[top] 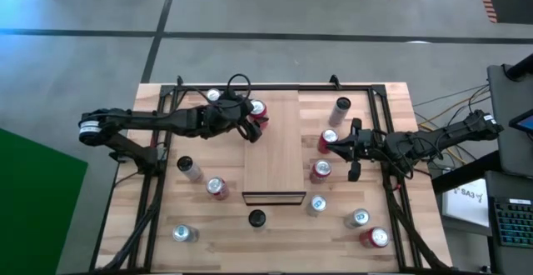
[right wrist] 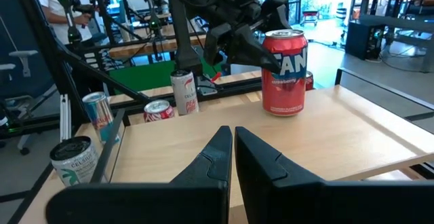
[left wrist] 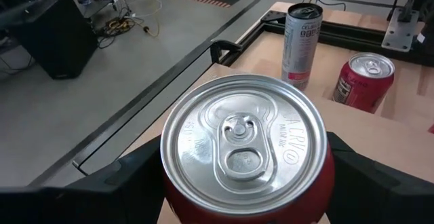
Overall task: Place canned beverage on shelf
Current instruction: Put the top left orange soda can on the shelf
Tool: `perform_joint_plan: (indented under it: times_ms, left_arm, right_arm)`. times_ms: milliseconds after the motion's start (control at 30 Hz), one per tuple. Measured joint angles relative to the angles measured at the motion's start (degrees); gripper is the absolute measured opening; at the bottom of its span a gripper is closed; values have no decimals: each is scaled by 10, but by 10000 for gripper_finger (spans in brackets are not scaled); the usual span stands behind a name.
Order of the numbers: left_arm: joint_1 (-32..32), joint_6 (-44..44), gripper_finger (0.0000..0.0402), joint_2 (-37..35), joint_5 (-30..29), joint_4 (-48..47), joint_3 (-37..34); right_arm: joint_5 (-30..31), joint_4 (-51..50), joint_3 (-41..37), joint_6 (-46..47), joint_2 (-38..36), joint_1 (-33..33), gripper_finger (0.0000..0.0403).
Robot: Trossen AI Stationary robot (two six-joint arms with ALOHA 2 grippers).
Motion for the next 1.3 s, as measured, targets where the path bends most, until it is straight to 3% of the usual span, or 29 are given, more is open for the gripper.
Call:
perform_joint_plan:
  times_ms: [433, 867, 1300]
  left_arm:
    - [0, 0, 329, 4, -1, 0, 0]
    - [0, 10, 331, -6, 0, -3, 1]
    - [-6, 21, 332, -58, 0, -65, 37]
  right_arm:
    - [0, 0, 0, 1, 0, 0, 11]
    - [0, 0, 0, 1, 0, 0, 11]
    - [0, 5, 1, 8, 0, 0, 11]
